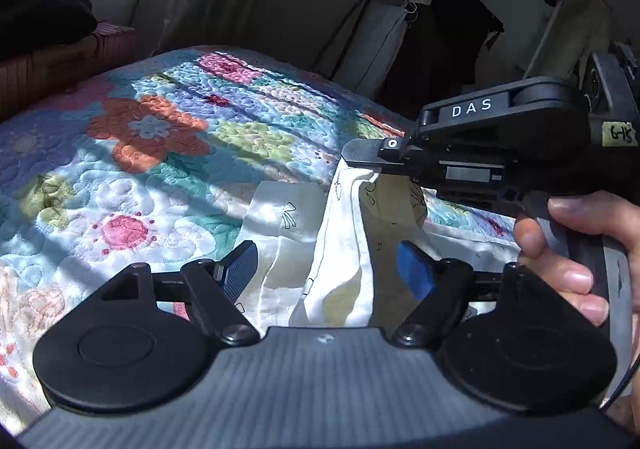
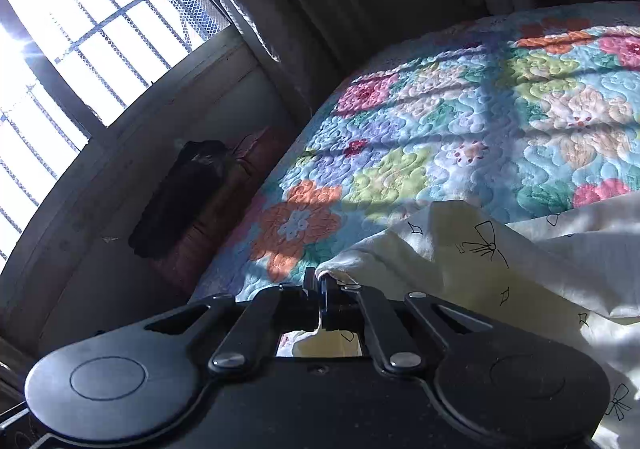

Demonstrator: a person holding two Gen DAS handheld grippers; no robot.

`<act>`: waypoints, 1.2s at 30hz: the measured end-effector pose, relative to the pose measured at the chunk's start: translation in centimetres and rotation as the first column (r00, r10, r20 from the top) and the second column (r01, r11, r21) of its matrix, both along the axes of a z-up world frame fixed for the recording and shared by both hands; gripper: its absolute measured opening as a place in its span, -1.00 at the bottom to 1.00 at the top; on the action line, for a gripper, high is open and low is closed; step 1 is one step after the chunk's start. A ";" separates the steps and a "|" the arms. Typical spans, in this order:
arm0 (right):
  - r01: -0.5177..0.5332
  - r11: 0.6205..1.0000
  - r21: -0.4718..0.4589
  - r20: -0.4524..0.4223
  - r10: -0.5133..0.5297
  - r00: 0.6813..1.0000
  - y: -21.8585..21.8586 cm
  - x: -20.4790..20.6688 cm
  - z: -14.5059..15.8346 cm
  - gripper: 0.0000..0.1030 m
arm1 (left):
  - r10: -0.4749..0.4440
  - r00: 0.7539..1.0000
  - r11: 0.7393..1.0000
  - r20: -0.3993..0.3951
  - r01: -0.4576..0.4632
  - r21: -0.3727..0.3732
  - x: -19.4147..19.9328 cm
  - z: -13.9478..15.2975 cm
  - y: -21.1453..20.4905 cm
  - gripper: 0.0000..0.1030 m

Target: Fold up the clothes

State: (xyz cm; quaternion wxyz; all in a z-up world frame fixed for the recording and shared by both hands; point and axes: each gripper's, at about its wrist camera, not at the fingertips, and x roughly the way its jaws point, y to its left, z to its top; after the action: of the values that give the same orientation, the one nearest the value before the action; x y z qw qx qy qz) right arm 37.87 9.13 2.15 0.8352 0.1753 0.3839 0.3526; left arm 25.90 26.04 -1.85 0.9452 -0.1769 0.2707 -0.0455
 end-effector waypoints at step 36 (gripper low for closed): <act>0.208 0.959 -0.191 -0.114 -0.233 0.966 -30.1 -16.8 5.4 0.60 | 0.215 0.850 0.952 -0.482 -0.293 -0.092 -0.1 -2.5 3.8 0.24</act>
State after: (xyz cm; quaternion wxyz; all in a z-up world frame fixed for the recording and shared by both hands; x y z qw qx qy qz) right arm 21.08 -20.96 7.57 0.8536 0.1654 0.4477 0.2087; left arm 25.82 29.87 -4.40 0.8323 -0.2931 0.4591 0.1022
